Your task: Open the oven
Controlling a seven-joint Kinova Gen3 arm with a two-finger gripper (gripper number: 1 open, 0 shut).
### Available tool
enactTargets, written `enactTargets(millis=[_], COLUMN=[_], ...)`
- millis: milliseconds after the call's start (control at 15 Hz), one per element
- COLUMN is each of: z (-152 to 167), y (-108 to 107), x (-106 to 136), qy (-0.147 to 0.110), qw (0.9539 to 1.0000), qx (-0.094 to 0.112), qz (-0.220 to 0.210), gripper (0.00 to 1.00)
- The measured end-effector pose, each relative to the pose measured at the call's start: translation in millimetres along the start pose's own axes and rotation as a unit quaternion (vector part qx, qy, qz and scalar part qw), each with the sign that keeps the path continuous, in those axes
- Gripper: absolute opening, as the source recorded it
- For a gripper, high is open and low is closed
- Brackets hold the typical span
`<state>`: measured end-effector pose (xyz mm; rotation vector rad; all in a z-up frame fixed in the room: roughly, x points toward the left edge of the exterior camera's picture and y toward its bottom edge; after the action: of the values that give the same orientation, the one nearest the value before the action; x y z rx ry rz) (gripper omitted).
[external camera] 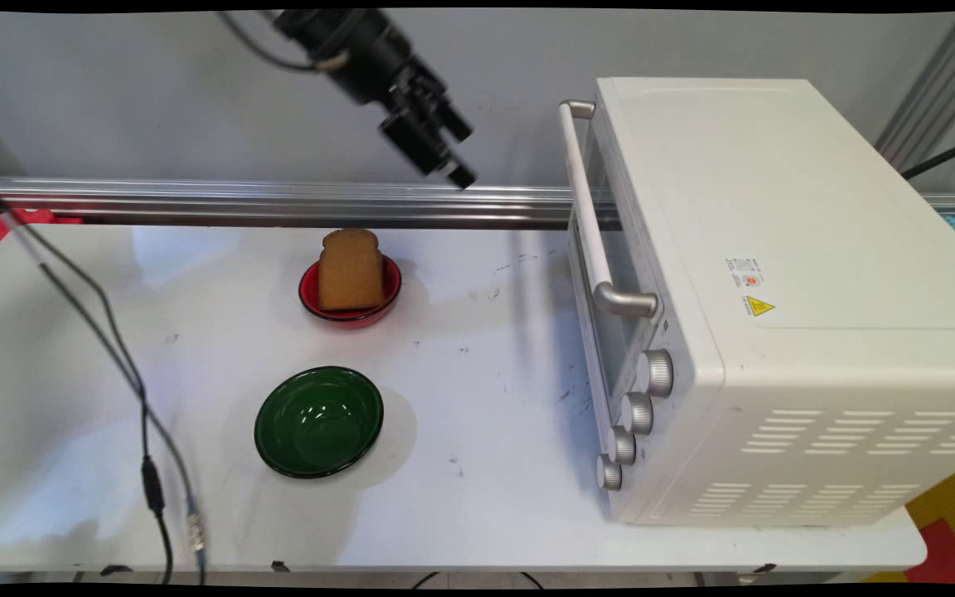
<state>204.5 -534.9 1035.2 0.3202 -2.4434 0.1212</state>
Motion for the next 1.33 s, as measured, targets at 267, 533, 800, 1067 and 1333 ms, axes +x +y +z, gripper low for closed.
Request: enactTargets(millis=[267,533,800,1067,1333], z=[3.9,6.6,9.1,12.7,23.5], y=[-8.8,-13.5,-16.3,-18.4,-19.6], x=[40.0,59.5,72.2,80.5,84.6], qy=[0.017,0.022,0.027,0.03,0.03], qw=[0.9998,0.9996,0.9994,0.999,0.9986], qx=[-0.008,-0.014,-0.019,-0.025,-0.033], qz=[0.0,-0.004,-0.012,-0.022,-0.03], gripper=[1.0,1.0,0.0,0.0,0.0])
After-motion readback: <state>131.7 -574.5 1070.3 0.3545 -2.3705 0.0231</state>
